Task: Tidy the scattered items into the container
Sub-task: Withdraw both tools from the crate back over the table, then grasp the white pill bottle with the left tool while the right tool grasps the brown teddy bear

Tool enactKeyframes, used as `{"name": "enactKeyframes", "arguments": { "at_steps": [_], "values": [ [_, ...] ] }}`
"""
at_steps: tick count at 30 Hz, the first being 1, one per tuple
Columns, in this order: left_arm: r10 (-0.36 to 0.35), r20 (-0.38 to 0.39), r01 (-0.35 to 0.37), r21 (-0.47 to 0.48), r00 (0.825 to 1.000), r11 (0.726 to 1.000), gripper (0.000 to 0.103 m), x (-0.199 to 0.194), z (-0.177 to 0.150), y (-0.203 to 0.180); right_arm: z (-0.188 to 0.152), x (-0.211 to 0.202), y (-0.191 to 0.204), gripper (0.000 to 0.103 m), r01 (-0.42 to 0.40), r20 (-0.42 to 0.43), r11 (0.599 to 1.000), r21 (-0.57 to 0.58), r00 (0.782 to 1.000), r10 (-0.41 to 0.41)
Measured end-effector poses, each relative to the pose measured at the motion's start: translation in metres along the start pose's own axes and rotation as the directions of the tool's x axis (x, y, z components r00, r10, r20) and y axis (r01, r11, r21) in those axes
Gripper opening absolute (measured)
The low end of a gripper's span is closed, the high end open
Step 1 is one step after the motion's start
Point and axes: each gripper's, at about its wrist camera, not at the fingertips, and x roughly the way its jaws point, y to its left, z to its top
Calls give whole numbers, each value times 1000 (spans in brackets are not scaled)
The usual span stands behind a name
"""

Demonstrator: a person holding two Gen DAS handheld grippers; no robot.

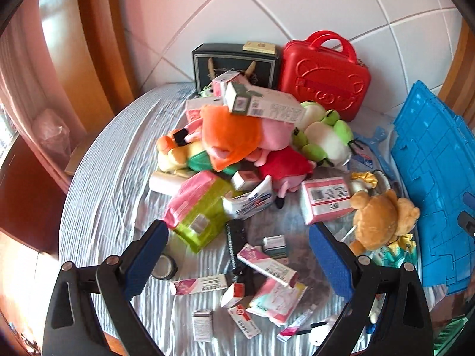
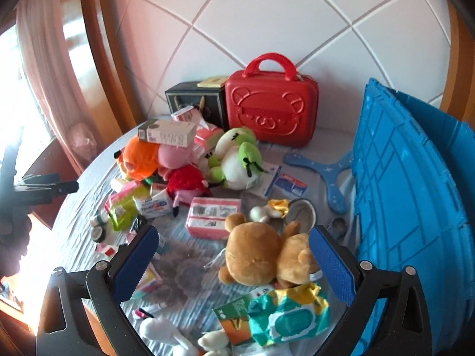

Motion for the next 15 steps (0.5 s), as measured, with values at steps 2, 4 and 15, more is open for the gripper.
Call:
{"name": "enactKeyframes", "arguments": {
  "at_steps": [2,4,15],
  "values": [
    [25,-23,-25,-22,999,999,97,12,-8,22,-6,22,7,103,1,-33,1000,-12,999,-1],
    [48,-48,-50,-40,998,998,97,26,-15,43,-13,47,12,103,9,-76,1000,-25,997,-11],
    [146,-173,-161,-78,974,984,97,120,-54,121,-44,170,16,103,149,-259,977,-152,948,-185]
  ]
}}
